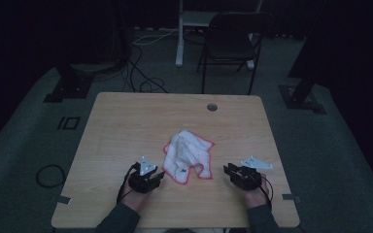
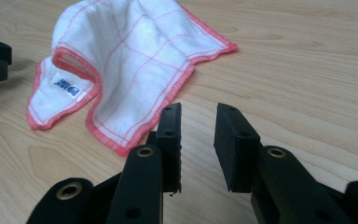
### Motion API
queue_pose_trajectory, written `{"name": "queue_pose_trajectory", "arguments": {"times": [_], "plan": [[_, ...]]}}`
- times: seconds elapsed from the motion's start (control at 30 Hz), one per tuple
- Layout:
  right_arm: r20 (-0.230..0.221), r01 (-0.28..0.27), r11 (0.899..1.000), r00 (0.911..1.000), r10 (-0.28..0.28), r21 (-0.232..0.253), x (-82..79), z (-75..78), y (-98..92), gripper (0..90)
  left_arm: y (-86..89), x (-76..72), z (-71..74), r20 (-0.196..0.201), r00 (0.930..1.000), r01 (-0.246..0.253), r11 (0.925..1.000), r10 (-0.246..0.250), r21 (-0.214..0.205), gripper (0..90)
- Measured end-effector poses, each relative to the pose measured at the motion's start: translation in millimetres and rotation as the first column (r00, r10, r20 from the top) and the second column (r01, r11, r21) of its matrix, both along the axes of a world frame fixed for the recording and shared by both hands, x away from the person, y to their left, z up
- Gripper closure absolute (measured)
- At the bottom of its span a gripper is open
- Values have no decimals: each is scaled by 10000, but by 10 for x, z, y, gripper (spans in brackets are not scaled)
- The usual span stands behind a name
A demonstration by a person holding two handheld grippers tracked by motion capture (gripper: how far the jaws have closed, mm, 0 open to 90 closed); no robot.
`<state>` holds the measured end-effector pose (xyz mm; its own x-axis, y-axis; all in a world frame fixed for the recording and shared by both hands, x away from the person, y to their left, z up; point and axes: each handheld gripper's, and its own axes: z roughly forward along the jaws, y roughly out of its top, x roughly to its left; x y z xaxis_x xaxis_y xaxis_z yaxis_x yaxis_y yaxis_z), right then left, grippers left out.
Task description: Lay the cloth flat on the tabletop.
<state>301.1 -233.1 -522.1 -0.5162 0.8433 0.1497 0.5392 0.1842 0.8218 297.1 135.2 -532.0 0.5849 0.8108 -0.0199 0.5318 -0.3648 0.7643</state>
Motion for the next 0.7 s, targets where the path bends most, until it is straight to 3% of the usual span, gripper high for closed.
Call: {"name": "queue_pose_trajectory", "arguments": {"times": [0.27, 0.7], "plan": [[37, -206, 9998, 9998, 206, -72, -20, 19, 57, 720, -98, 19, 53, 10, 9995, 308, 9990, -308, -335, 618], [-29, -942, 9948, 9956, 941, -396, -13, -7, 308, 719, -358, -6, 13, -149, 9944, 1038, 9943, -1042, -258, 618]]}}
